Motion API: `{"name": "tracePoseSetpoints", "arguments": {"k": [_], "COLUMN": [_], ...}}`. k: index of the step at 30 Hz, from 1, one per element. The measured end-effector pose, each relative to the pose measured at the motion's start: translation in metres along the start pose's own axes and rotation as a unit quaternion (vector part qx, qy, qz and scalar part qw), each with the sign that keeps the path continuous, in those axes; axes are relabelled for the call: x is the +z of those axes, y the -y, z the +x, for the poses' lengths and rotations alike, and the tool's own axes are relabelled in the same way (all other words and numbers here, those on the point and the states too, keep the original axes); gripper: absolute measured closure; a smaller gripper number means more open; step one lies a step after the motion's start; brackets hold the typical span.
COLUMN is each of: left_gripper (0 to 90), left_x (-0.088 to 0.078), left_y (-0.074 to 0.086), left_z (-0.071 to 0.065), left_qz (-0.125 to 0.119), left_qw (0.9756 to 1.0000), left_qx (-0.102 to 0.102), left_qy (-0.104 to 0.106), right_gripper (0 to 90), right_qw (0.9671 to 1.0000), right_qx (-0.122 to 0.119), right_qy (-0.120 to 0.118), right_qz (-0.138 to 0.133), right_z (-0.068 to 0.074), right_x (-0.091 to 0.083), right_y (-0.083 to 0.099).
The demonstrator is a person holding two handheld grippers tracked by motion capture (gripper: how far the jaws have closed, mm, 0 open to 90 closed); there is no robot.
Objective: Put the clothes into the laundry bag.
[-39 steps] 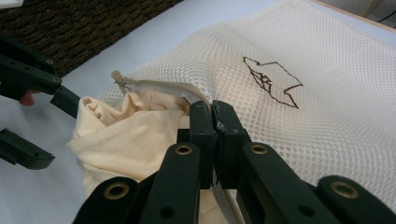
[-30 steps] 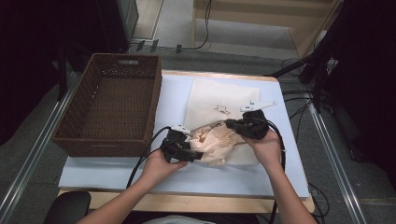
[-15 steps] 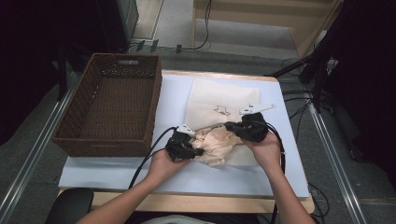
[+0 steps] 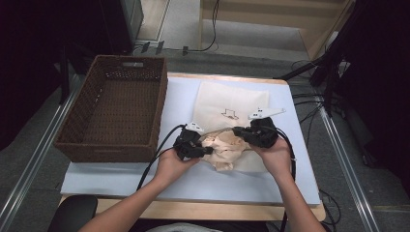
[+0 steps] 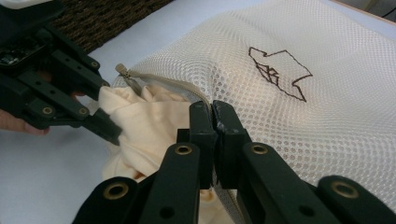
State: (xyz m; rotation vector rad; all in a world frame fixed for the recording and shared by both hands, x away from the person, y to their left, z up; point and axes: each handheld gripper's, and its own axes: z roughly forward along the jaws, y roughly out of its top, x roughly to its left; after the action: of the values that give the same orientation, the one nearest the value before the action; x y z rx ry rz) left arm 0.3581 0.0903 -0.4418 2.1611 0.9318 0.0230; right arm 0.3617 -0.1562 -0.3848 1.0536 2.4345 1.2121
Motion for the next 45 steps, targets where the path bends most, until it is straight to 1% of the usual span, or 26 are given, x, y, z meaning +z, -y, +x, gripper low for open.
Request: {"name": "tracePoseSetpoints", "arguments": {"k": [4, 5, 6, 8, 9, 14, 15, 18, 19, 20, 21, 22, 23, 26, 29, 30, 31, 33, 34, 37, 40, 41, 42, 43, 44, 45], "left_gripper": [76.7, 76.6, 76.6, 76.6, 76.5, 76.4, 76.4, 76.1, 75.7, 75.3, 75.3, 75.3, 75.1, 74.9, 74.1, 73.6, 73.2, 72.0, 71.3, 66.6, 59.1, 54.4, 54.4, 51.6, 48.3, 40.2], "left_x": [0.008, 0.01, 0.013, 0.014, 0.015, 0.02, 0.022, 0.024, 0.026, 0.03, 0.031, 0.033, 0.033, 0.036, 0.039, 0.04, 0.041, 0.04, 0.038, 0.032, 0.027, 0.025, 0.023, 0.021, 0.019, 0.018], "left_y": [-0.01, -0.013, -0.018, -0.02, -0.023, -0.035, -0.039, -0.041, -0.042, -0.043, -0.042, -0.042, -0.042, -0.039, -0.038, -0.037, -0.037, -0.037, -0.036, -0.037, -0.038, -0.038, -0.037, -0.037, -0.036, -0.036], "left_z": [0.001, 0.0, -0.002, -0.003, -0.005, -0.013, -0.014, -0.014, -0.014, -0.011, -0.008, -0.005, -0.005, 0.001, 0.005, 0.007, 0.008, 0.01, 0.01, 0.007, 0.004, 0.003, 0.002, 0.001, 0.0, 0.0], "left_qz": [-0.003, -0.003, -0.003, 0.0, -0.001, -0.004, -0.007, -0.009, -0.007, -0.002, -0.001, 0.001, 0.001, 0.001, 0.004, 0.007, 0.008, 0.007, 0.009, 0.01, 0.016, 0.015, 0.015, 0.01, 0.012, 0.015], "left_qw": [0.9999, 0.9999, 0.9999, 0.9999, 1.0, 0.9999, 0.9999, 0.9999, 0.9998, 0.9997, 0.9997, 0.9998, 0.9998, 0.9998, 0.9998, 0.9998, 0.9998, 0.9998, 0.9998, 0.9999, 0.9998, 0.9998, 0.9998, 0.9999, 0.9998, 0.9996], "left_qx": [-0.013, -0.013, -0.013, -0.012, -0.007, 0.005, 0.004, 0.004, 0.009, 0.011, 0.008, 0.001, 0.001, -0.009, -0.004, -0.007, -0.008, -0.014, -0.013, -0.013, -0.009, -0.012, -0.01, -0.01, -0.01, -0.013], "left_qy": [-0.001, -0.003, -0.003, -0.001, -0.002, -0.01, -0.012, -0.014, -0.015, -0.021, -0.022, -0.02, -0.02, -0.019, -0.021, -0.019, -0.018, -0.011, -0.009, -0.004, 0.005, 0.006, 0.006, 0.009, 0.012, 0.019], "right_gripper": [89.2, 89.3, 89.3, 89.2, 89.2, 89.2, 89.3, 89.3, 89.3, 89.2, 89.3, 89.3, 89.3, 89.3, 89.3, 89.3, 89.3, 89.3, 89.3, 89.3, 89.3, 89.2, 89.2, 89.2, 89.2, 89.2], "right_qw": [1.0, 1.0, 1.0, 1.0, 1.0, 1.0, 1.0, 1.0, 1.0, 1.0, 1.0, 1.0, 1.0, 0.9999, 0.9999, 0.9998, 0.9999, 0.9999, 0.9999, 0.9999, 0.9998, 0.9998, 0.9998, 0.9998, 0.9998, 0.9998], "right_qx": [0.004, 0.004, 0.004, 0.003, 0.003, 0.003, 0.004, 0.005, 0.005, 0.005, 0.006, 0.005, 0.005, 0.008, 0.01, 0.01, 0.004, 0.006, 0.007, 0.008, 0.013, 0.016, 0.017, 0.016, 0.016, 0.017], "right_qy": [-0.003, -0.004, -0.004, -0.005, -0.005, -0.005, -0.006, -0.006, -0.006, -0.008, -0.007, -0.008, -0.008, -0.009, -0.011, -0.012, -0.013, -0.011, -0.012, -0.011, -0.011, -0.012, -0.012, -0.012, -0.013, -0.011], "right_qz": [-0.004, -0.002, -0.003, -0.003, -0.003, -0.003, -0.004, -0.003, -0.003, -0.002, -0.002, 0.0, 0.0, 0.002, 0.006, 0.008, 0.008, 0.009, 0.01, 0.009, 0.005, 0.005, 0.004, 0.003, 0.001, 0.001], "right_z": [0.0, 0.0, 0.0, 0.0, 0.001, 0.001, 0.001, 0.001, 0.001, 0.0, 0.0, -0.001, -0.001, -0.002, -0.001, -0.001, 0.0, 0.001, 0.001, -0.001, -0.004, -0.005, -0.005, -0.006, -0.007, -0.007], "right_x": [-0.002, -0.002, -0.001, -0.001, -0.001, -0.001, -0.001, -0.002, -0.001, -0.001, 0.0, 0.0, 0.0, 0.0, 0.003, 0.004, 0.005, 0.006, 0.006, 0.005, 0.004, 0.003, 0.003, 0.003, 0.003, 0.003], "right_y": [0.0, 0.0, 0.0, 0.0, 0.0, 0.0, 0.0, 0.0, 0.0, 0.0, 0.0, 0.0, 0.0, 0.001, 0.001, 0.001, 0.001, 0.001, 0.001, 0.002, 0.002, 0.003, 0.003, 0.003, 0.003, 0.003]}}
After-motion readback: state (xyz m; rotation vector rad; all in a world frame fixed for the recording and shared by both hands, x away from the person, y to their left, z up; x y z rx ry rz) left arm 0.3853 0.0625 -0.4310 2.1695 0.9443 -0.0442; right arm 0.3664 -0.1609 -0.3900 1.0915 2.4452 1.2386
